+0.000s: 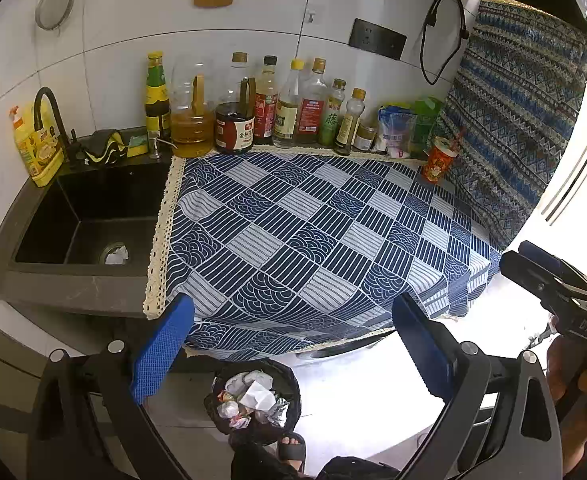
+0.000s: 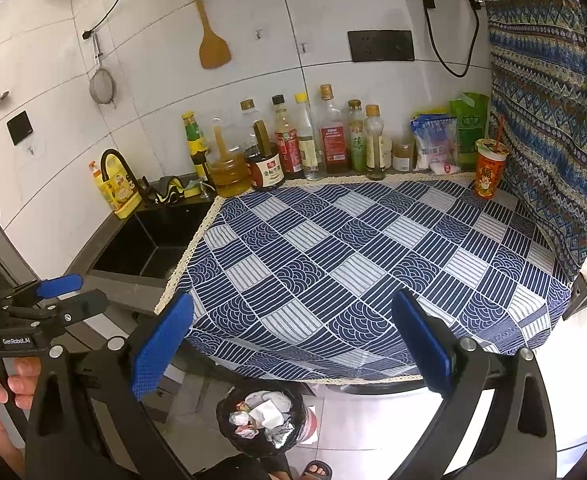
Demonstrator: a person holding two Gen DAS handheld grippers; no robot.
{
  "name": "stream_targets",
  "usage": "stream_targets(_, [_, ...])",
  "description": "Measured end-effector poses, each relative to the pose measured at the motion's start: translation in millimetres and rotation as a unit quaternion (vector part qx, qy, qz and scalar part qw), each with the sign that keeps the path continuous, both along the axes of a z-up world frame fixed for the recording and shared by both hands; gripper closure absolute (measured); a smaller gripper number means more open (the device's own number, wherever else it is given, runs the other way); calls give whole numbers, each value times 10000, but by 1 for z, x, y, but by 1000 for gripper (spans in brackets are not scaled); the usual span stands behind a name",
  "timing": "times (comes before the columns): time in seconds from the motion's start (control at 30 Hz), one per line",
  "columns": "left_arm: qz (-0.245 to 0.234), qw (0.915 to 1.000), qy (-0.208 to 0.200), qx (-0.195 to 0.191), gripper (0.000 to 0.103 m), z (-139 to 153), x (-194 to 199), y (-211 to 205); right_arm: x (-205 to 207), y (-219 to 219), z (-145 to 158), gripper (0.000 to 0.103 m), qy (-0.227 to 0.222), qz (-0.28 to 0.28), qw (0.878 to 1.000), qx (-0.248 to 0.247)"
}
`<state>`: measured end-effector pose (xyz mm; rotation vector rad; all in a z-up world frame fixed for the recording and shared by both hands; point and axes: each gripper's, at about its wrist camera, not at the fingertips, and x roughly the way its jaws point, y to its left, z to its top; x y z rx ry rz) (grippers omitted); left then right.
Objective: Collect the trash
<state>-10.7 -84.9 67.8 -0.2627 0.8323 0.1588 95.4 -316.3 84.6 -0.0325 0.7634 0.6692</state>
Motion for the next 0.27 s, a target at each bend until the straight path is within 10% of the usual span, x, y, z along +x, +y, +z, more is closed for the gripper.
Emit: stream_targets(0.27, [-2, 10000, 27, -15, 7, -1, 2, -3, -1, -3, 0, 5, 44, -49, 10000, -11])
